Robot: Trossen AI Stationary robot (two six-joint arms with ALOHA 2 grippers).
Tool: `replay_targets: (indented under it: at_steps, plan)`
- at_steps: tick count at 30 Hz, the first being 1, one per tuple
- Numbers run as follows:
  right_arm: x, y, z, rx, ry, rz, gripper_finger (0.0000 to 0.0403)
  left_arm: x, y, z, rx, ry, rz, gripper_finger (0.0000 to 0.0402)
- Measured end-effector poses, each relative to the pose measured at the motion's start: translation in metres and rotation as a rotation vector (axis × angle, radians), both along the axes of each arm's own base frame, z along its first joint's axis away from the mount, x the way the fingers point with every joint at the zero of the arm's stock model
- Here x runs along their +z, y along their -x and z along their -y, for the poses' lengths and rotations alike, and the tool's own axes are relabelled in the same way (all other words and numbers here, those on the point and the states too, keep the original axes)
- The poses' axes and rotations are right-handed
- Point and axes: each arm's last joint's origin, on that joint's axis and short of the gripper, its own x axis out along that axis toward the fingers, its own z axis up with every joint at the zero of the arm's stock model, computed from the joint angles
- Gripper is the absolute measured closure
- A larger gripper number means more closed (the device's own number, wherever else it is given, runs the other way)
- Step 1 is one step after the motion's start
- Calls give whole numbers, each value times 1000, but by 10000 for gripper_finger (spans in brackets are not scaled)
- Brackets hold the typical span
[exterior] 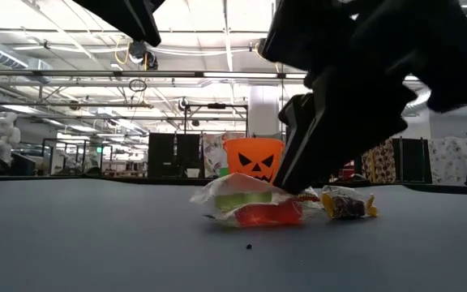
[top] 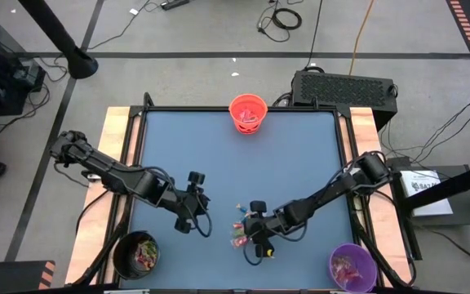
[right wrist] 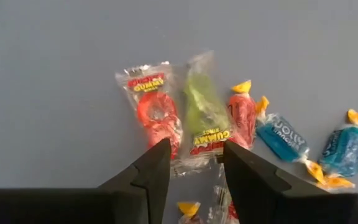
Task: Sort candy by brand, put in halloween buckets
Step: Put the small green gummy into the purple bucket
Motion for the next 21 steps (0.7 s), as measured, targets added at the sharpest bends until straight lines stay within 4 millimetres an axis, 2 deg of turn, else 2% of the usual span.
replay_targets:
  at_steps: [7,9,14,21]
  plan:
    - [-6,-5,5,-20,14,5,279,0,0,0,1,1,2,259]
    - [-8,-5,8,-29,29,1,302,0,0,0,1,2,2,259]
    - [-10,-6,10,-11,57,-2,390,0,0,0,3,3,2,259]
    - [-6,-6,8,8,94,16,402,0,0,0,2,3,1,259]
